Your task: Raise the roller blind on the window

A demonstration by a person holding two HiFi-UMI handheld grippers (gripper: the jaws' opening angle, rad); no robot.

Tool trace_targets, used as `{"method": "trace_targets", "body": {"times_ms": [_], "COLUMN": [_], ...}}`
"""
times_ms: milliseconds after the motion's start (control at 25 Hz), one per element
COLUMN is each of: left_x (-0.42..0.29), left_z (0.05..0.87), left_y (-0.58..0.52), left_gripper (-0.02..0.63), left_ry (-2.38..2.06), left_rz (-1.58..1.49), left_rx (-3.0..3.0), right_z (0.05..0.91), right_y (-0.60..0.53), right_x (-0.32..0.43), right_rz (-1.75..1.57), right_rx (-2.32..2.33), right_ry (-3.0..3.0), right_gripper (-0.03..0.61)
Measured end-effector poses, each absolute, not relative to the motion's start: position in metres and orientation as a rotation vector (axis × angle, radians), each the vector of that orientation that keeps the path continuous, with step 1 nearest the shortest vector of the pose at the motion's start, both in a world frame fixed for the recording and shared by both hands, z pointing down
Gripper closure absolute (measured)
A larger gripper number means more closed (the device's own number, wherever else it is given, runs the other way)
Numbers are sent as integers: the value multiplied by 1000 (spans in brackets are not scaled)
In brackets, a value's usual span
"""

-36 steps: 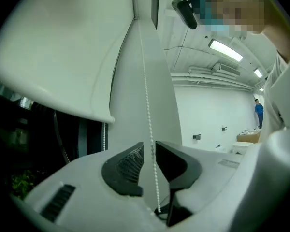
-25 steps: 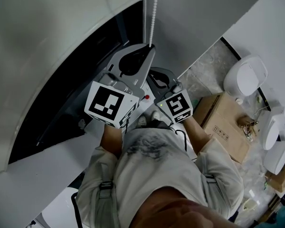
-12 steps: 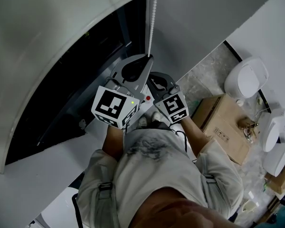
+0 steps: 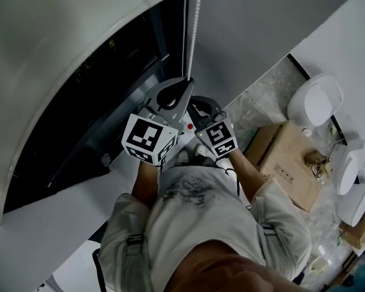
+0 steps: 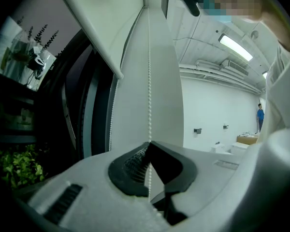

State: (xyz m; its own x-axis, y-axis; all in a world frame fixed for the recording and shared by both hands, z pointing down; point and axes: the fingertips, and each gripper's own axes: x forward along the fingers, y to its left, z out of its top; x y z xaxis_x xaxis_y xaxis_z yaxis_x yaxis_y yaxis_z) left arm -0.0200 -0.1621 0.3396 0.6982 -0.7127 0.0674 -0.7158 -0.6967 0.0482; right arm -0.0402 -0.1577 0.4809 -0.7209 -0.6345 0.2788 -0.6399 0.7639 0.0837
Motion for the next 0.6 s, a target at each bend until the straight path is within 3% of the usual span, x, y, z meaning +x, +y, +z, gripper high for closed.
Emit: {"method": "trace_targets", "body": {"times_ms": [600], "left_x": [-21], "left_z": [374], "left_y": [-159], "left_gripper": [603], "left_ry": [-1178], "left_rz": [128], "left_rx": [2786], "right_z": [514], "right_y": [-151], "right_x": [-42], "right_rz": [97], "right_rx": [981], "right_ry": [-2631], "right_gripper": [568]}}
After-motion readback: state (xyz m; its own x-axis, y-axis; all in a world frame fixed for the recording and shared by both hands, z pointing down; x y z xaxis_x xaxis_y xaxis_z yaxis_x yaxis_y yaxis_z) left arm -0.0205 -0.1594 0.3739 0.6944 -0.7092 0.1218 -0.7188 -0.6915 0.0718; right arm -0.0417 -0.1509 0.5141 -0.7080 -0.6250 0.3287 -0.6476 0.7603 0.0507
